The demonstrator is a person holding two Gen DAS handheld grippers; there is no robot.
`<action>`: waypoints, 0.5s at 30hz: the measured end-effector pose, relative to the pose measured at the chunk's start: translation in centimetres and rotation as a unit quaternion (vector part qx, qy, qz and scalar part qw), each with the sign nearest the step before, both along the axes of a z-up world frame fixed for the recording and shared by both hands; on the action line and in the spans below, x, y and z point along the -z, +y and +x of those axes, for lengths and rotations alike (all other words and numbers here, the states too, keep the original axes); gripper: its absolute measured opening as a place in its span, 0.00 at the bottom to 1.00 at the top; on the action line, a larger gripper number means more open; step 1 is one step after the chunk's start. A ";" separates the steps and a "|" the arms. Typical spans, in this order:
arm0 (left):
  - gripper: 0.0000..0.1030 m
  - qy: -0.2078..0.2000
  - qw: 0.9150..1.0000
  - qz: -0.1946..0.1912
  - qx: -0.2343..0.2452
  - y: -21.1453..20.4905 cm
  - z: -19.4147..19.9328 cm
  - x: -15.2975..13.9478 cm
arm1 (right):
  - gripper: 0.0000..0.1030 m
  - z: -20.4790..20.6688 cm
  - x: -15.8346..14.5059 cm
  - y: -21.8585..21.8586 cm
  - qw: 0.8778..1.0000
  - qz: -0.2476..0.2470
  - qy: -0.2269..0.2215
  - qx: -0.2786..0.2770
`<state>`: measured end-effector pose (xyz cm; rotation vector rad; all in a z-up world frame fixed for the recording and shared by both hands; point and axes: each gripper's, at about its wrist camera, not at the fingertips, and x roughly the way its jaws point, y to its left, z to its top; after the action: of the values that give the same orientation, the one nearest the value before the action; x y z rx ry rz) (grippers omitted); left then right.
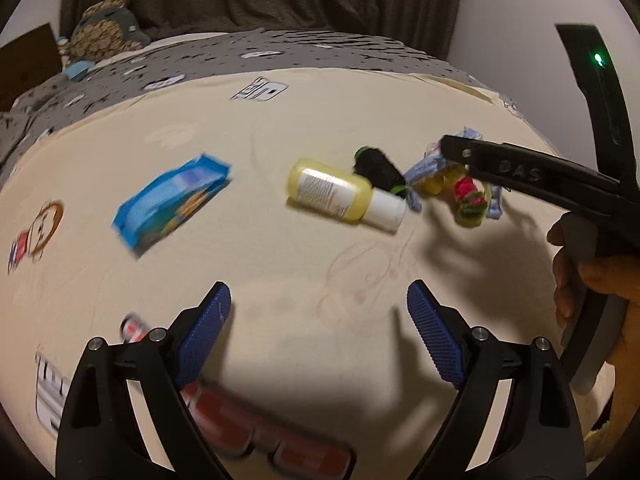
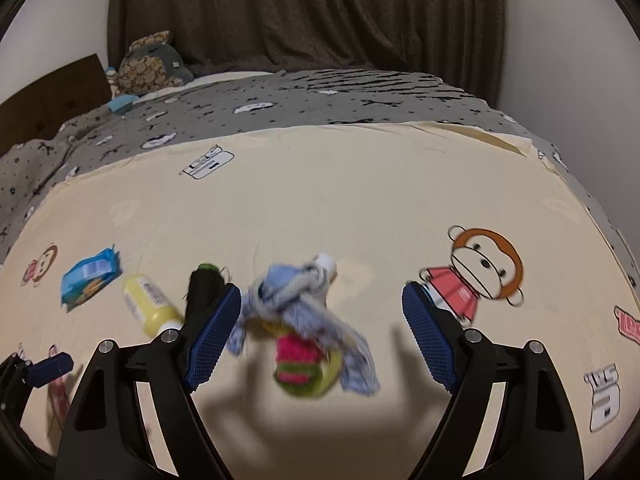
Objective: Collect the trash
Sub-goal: 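Grasp the blue cloth toy with the right tool while the left grasps the yellow bottle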
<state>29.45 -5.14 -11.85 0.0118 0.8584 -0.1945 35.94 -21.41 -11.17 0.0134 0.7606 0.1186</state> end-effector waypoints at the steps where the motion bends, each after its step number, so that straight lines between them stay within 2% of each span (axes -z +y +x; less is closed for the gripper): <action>1: 0.83 -0.002 1.000 0.003 0.002 -0.3 0.5 0.0 | 0.66 0.2 0.1 0.1 1.000 0.001 0.005 -0.006; 3: 0.83 -0.003 1.000 0.008 0.006 -1.0 1.6 0.0 | 0.45 0.5 0.3 0.3 1.000 -0.002 0.011 -0.015; 6: 0.83 -0.002 1.000 0.014 0.013 -2.1 3.1 0.2 | 0.33 0.5 0.1 0.2 1.000 -0.004 0.009 -0.022; 9: 0.83 0.000 0.999 0.024 0.021 -3.0 4.4 0.5 | 0.29 0.3 -0.4 -0.5 1.000 0.009 0.005 -0.026; 15: 0.82 0.012 0.999 0.040 0.034 -4.0 6.5 1.3 | 0.28 -0.4 -1.1 -1.8 0.999 0.029 0.006 -0.032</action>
<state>35.94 -9.16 -13.15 0.1129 0.8902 -0.2247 35.51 -23.24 -10.04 0.0454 0.7695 0.2009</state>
